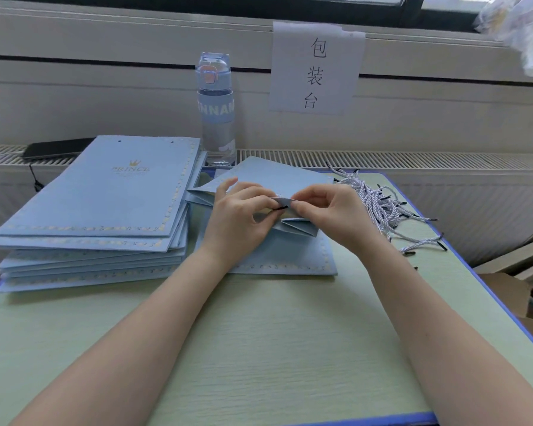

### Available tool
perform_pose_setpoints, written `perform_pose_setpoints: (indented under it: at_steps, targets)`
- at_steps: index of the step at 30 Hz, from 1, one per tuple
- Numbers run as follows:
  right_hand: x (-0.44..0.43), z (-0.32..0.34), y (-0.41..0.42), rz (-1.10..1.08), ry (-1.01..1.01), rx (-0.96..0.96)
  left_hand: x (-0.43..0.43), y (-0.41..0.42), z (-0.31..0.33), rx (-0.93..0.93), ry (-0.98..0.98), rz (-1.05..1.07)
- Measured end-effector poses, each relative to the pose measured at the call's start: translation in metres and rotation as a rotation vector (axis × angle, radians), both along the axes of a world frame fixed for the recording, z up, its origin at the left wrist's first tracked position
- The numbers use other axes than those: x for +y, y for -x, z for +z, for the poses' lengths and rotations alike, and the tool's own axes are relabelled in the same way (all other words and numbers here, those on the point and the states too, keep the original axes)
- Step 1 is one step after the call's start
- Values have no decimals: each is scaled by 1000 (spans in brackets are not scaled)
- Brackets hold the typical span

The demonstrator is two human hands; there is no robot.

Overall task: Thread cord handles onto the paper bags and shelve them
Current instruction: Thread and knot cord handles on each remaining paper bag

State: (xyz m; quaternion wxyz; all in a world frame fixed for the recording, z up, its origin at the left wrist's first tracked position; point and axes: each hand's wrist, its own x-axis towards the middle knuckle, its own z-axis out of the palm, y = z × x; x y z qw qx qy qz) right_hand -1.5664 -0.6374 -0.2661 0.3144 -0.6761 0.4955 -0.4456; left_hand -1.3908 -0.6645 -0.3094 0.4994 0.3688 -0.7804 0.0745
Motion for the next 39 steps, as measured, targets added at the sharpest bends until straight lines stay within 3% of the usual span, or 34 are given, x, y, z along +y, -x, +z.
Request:
perform_pose_setpoints:
  at_steps: [8,13,17,23,25,29,31,35,39]
  targets:
    - [-1,3,8,-29,10,39,2,-4,2,60,-121,-83]
    - [0,7,15,-10,23,12,1,-10,3,7,-134,58]
    - [0,10,27,10,-5,-16,-2,-18,5,-50,-20,157]
    - [-2,6,21,79,-188,133,-3,-16,0,-113,33,53]
    - [-6,0,14,40,-206,242,-4,-17,-2,-136,-1,13]
    - [-8,-6,15,41,-252,252,-2,-18,-2,-186,-93,-54]
    - [-9,-2,22,52,-306,110,-1,-15,-3,-186,-111,-29]
    - [-12,11,36,2,-345,-566,-3,-17,-3,-119,-266,-17]
    - [-14,11,34,-71,-262,-633,0,-15,1,-115,-273,-2]
